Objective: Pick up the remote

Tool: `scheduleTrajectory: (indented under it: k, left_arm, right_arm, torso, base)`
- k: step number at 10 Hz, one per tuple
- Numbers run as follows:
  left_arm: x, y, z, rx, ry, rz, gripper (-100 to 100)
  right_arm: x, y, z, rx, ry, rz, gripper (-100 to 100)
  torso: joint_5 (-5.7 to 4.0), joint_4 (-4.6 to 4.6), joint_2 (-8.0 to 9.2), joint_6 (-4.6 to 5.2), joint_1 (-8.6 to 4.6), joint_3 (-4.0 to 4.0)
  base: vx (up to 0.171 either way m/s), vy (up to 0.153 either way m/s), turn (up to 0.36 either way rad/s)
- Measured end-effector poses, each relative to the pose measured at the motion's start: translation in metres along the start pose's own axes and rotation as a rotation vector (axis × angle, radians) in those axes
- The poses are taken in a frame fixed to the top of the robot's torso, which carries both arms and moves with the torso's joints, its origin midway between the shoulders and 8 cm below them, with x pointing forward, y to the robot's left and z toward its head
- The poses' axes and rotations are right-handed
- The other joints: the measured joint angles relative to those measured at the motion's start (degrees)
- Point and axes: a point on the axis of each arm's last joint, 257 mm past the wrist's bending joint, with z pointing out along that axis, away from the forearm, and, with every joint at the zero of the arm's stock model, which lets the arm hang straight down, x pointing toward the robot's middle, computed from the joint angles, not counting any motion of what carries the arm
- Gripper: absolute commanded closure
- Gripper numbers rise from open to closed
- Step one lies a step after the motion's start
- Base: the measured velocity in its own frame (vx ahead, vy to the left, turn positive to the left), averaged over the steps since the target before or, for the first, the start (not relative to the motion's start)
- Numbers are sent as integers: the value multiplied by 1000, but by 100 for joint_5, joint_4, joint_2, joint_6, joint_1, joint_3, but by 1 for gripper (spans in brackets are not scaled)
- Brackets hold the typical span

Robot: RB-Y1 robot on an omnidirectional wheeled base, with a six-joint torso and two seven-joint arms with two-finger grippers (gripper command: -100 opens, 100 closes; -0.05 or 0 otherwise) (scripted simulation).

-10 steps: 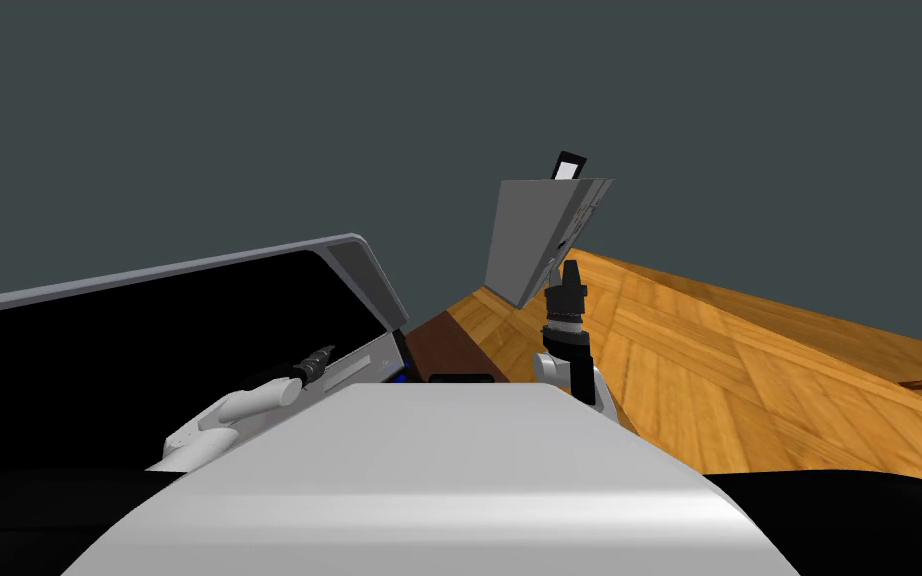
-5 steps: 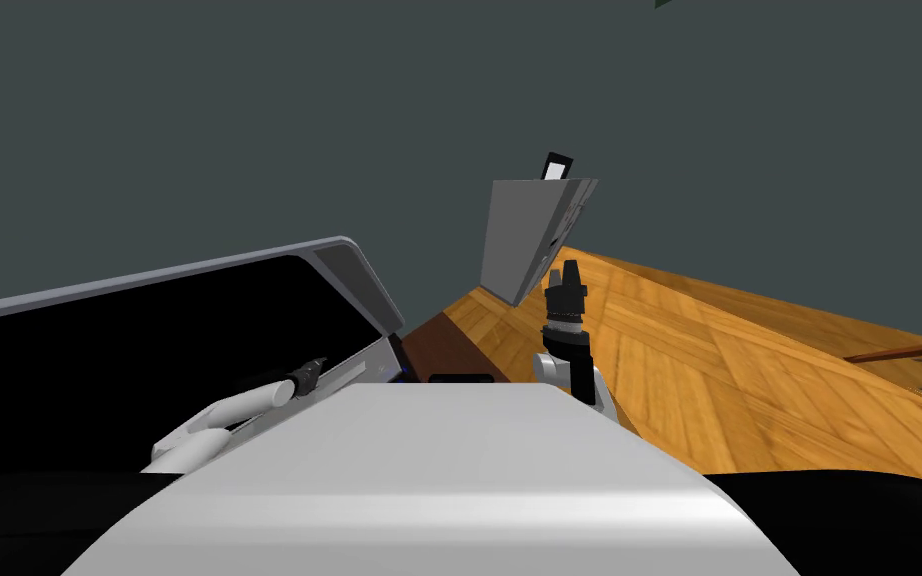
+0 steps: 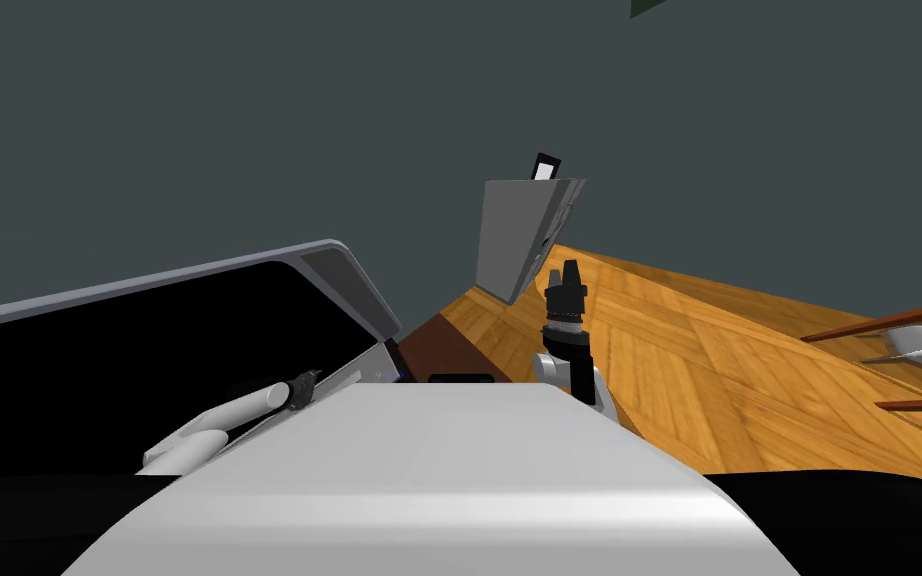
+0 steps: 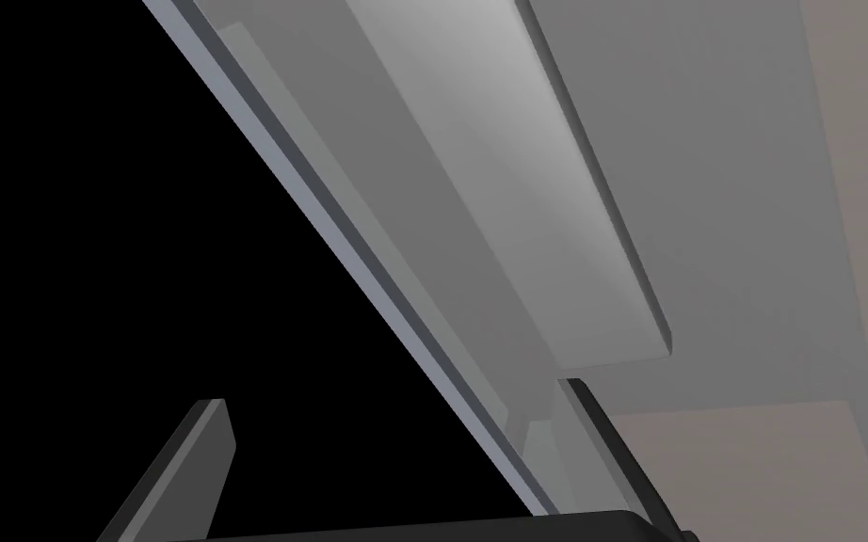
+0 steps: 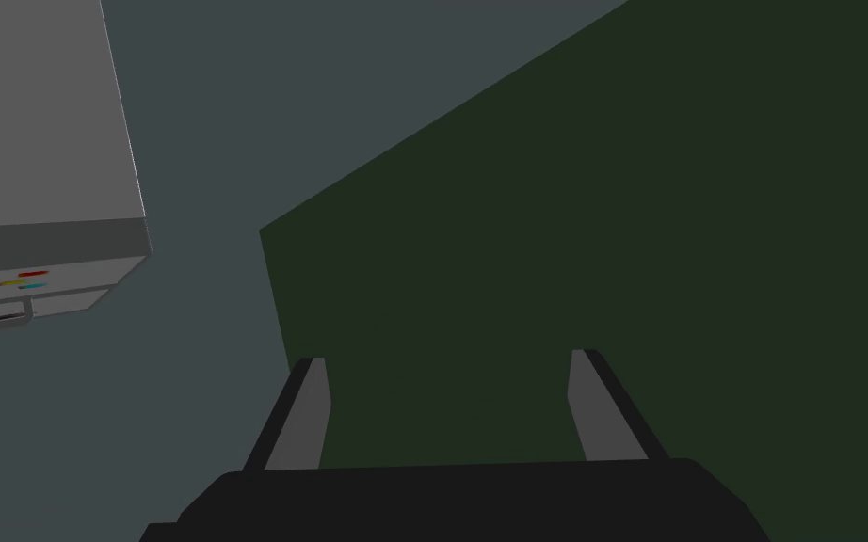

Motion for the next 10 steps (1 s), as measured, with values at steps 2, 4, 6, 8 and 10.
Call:
scheduleTrajectory:
  k: [2, 4, 6, 8, 10]
  left_arm:
    - [-2, 9, 3, -33, 3, -32, -100]
    - [2, 31, 9, -98, 22, -99, -100]
    - [6, 49, 11, -152, 38, -157, -100]
    - [10, 66, 12, -199, 52, -207, -100]
    - [10, 76, 14, -227, 54, -237, -100]
  right_arm:
    - [0, 0, 0, 0, 0, 0, 0]
    - [0, 0, 0, 0, 0, 0, 0]
    - [0, 0, 0, 0, 0, 0, 0]
    - [0, 0, 0, 0, 0, 0, 0]
    - [0, 0, 0, 0, 0, 0, 0]
  torso:
    - [-1, 1, 4, -4, -8, 2]
    - [0, 0, 0, 1, 1, 0]
    - [1, 1, 3, -2, 2, 2]
    - [0, 0, 2, -2, 1, 1]
    - [-1, 0, 3, -5, -8, 2]
  base:
    - [4, 13, -35]
    - [14, 42, -133]
    - [4, 39, -62]
    - [11, 34, -65]
    - [7, 17, -40]
